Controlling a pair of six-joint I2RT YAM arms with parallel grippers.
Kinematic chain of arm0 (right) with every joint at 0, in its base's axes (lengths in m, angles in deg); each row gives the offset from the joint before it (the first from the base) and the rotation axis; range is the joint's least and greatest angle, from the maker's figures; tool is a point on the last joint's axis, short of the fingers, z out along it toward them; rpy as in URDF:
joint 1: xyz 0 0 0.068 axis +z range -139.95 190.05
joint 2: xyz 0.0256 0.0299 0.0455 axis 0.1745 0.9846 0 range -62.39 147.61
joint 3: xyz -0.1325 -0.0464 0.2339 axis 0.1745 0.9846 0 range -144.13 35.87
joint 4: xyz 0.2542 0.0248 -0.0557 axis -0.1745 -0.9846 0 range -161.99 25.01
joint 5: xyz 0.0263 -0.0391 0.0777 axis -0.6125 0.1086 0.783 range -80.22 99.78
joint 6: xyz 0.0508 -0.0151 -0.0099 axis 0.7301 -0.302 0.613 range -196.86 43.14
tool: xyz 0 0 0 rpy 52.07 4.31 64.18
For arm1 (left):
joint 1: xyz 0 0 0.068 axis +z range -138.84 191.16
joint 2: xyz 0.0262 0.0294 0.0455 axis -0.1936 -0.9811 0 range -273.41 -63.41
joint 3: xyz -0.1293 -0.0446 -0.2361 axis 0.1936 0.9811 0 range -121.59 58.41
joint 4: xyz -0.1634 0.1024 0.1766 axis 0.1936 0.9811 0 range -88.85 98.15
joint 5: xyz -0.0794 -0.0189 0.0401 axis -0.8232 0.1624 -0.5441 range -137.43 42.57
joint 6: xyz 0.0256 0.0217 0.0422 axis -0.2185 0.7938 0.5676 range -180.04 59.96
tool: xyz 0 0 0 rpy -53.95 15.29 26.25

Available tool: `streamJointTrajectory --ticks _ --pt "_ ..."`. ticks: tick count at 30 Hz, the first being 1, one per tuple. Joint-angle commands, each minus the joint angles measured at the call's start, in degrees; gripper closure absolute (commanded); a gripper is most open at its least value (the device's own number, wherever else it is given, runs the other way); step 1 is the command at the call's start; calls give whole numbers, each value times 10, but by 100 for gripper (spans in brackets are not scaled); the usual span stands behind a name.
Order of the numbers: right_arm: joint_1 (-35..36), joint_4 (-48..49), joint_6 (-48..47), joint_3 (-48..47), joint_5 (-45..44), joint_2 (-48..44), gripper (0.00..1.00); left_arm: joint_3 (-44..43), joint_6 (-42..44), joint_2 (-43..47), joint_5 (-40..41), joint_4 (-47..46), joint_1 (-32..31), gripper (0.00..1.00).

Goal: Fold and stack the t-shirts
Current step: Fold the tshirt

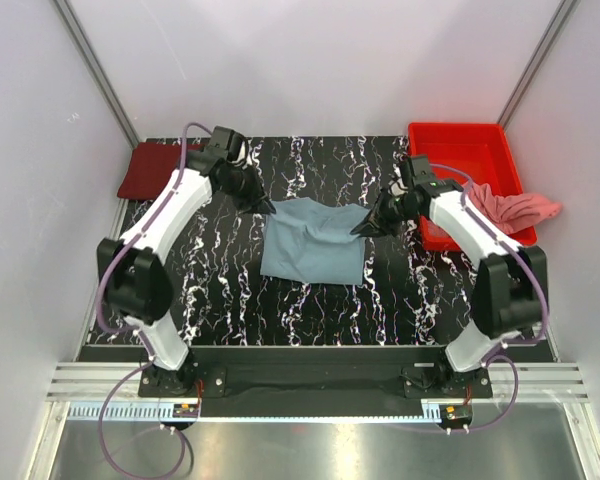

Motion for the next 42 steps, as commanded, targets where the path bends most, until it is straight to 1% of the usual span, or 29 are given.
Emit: streamJointTrajectory --ticks 1,6,8,9,10,13,14,15,16,17,18,19,20,21,23,24,27,28,31,32,33,34,35,36,37,38,40,41,42 --pt "-14 -6 -34 -73 45 56 100 -88 49 -65 -42 18 13 95" --pt "-42 -15 -39 -174 57 158 100 -222 55 -204 -81 30 32 91" --pt "-57 -15 -40 -210 62 202 96 -267 51 -253 -90 27 38 89" --pt "-63 -13 -42 -222 66 218 93 -284 51 -269 -93 23 43 87" --pt "-68 -15 -45 -236 67 235 82 -298 49 -285 -95 12 47 86" --pt "-96 20 -46 -287 69 308 75 -340 35 -345 -81 -20 68 82" --pt "-103 39 -54 -328 79 354 69 -347 23 -369 -87 -54 75 83" --pt "-117 23 -64 -372 76 388 70 -358 9 -379 -80 -68 87 86" --pt "-123 10 -78 -482 83 459 72 -362 8 -393 -66 -94 91 86" --pt "-127 -3 -82 -543 93 491 72 -360 9 -400 -63 -118 94 82" --pt "-129 -39 -86 -603 88 519 66 -376 6 -412 -80 -132 104 80" --pt "-131 -57 -93 -657 87 566 56 -391 -18 -424 -89 -128 112 78" --pt "-134 -81 -96 -772 74 588 20 -407 -21 -439 -91 -117 118 74" --pt "-137 -116 -95 -813 64 603 0 -420 -13 -436 -55 -104 123 71" --pt "-157 -102 -71 -808 71 597 0 -370 5 -393 -48 -138 127 55" --pt "-158 -77 -65 -784 72 583 0 -348 -6 -380 -71 -155 133 32" --pt "-144 -60 -119 -674 28 506 0 -312 23 -336 -57 -136 132 26" --pt "-128 -59 -127 -625 12 471 0 -275 29 -304 -54 -139 131 27" --pt "-108 -51 -144 -580 9 430 0 -210 60 -228 -32 -174 118 37" --pt "-90 -59 -152 -576 5 423 0 -165 65 -212 -28 -186 109 40" --pt "-83 -61 -162 -573 0 416 0 -146 67 -197 -33 -197 106 52" --pt "-74 -56 -164 -555 -3 404 0 -131 65 -178 -39 -215 103 57" --pt "-65 -39 -163 -542 -5 396 0 -96 62 -170 -65 -228 94 59" --pt "-61 -28 -157 -527 -3 390 4 -86 58 -166 -74 -241 88 60" --pt "-56 -16 -149 -505 5 381 11 -79 55 -163 -75 -243 81 68" --pt "-51 -6 -147 -499 5 379 19 -73 53 -163 -79 -245 65 71" --pt "-39 4 -145 -485 16 380 44 -58 46 -164 -89 -248 47 77" --pt "-38 17 -140 -482 22 384 61 -52 44 -163 -86 -248 32 85" --pt "-39 24 -131 -479 28 387 66 -34 38 -162 -84 -251 26 86"
